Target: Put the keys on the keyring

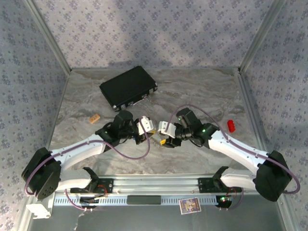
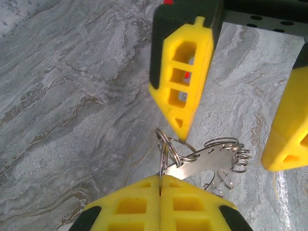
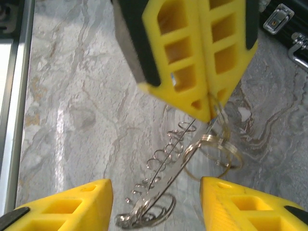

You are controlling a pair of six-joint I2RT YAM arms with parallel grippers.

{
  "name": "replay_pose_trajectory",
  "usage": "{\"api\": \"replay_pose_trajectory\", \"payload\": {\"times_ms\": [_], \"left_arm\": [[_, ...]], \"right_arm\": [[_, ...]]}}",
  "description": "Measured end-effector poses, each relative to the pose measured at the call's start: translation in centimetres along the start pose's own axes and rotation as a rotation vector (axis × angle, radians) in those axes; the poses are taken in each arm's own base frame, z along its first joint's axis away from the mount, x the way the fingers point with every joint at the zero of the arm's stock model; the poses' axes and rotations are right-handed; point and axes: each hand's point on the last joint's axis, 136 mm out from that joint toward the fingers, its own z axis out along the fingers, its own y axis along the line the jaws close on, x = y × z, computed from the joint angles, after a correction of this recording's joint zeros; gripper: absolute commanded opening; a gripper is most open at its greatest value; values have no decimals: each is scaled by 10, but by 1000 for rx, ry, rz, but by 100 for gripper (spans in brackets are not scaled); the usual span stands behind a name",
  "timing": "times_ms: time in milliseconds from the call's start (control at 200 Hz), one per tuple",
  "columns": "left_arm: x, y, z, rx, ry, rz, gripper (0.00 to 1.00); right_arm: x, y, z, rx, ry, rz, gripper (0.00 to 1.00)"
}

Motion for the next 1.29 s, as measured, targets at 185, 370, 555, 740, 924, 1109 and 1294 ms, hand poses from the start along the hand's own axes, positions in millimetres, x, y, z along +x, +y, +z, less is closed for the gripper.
{"api": "replay_pose_trajectory", "payload": {"times_ms": [185, 370, 555, 740, 924, 1109, 1294], "left_arm": [[0, 0, 0, -1, 1, 0, 0], [0, -1, 0, 5, 0, 1, 0], [0, -5, 0, 17, 1, 5, 0], [-3, -8, -1, 25, -6, 13, 0], [-1, -7, -1, 17, 1, 11, 0], [0, -4, -1, 4, 6, 7, 0], [0, -2, -1, -11, 12, 1, 0]], "right_arm": [[0, -9, -21, 59, 8, -69, 47], [-2, -17, -21, 77, 28, -150, 45], [-12, -24, -14, 28, 11, -137, 48], [-16, -20, -6, -60, 1, -101, 44], [-10, -6, -5, -131, 15, -73, 44], [-11, 11, -7, -187, 19, -73, 44], [-23, 32, -15, -245, -17, -68, 45]]}}
